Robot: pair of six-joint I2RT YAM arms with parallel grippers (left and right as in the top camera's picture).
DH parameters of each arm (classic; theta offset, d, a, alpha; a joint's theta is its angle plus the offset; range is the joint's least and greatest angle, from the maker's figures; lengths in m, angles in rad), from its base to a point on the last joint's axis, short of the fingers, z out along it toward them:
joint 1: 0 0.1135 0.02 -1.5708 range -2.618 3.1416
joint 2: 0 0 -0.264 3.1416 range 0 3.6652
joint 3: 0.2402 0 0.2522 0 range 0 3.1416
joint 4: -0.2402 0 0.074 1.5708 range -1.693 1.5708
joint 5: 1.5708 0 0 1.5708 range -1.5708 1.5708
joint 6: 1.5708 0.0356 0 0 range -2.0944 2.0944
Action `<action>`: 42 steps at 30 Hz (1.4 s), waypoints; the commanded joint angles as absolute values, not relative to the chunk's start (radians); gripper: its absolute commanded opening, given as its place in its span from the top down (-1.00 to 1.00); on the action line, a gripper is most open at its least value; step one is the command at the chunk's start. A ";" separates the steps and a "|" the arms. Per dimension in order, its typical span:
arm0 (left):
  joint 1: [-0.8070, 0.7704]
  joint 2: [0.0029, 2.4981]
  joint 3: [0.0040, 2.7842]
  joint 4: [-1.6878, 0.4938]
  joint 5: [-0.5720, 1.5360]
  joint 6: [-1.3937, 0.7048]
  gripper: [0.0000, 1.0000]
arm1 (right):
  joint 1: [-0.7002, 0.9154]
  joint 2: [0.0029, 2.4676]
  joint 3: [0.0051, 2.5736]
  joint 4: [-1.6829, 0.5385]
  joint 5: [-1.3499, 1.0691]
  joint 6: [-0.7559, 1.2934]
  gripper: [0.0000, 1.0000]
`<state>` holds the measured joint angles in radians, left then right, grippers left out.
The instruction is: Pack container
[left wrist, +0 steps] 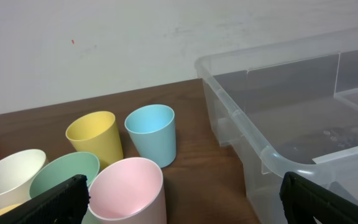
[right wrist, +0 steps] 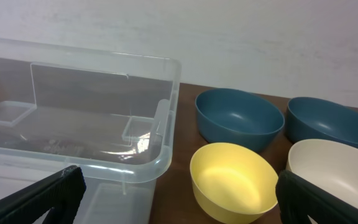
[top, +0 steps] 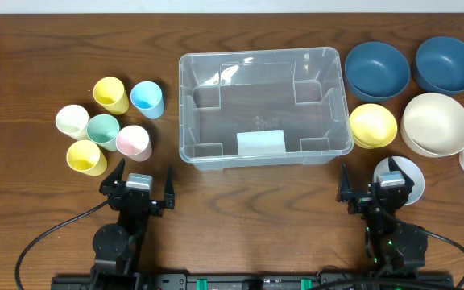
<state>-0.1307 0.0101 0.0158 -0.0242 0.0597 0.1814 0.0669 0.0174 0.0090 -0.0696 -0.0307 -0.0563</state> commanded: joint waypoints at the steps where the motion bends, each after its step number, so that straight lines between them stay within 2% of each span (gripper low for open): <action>1: -0.125 0.004 0.004 -0.067 0.052 0.186 -0.96 | 0.059 0.011 0.006 -0.071 -0.034 -0.068 -0.98; 30: -0.125 0.004 0.004 -0.067 0.052 0.187 -0.96 | 0.059 0.011 0.006 -0.071 -0.030 -0.072 -0.99; 37: -0.125 0.004 0.004 -0.067 0.052 0.186 -0.96 | 0.059 0.011 0.006 0.009 0.185 -0.091 -0.98; 42: -0.125 0.004 0.004 -0.067 0.052 0.187 -0.96 | 0.059 0.011 0.035 0.008 0.166 -0.071 -0.98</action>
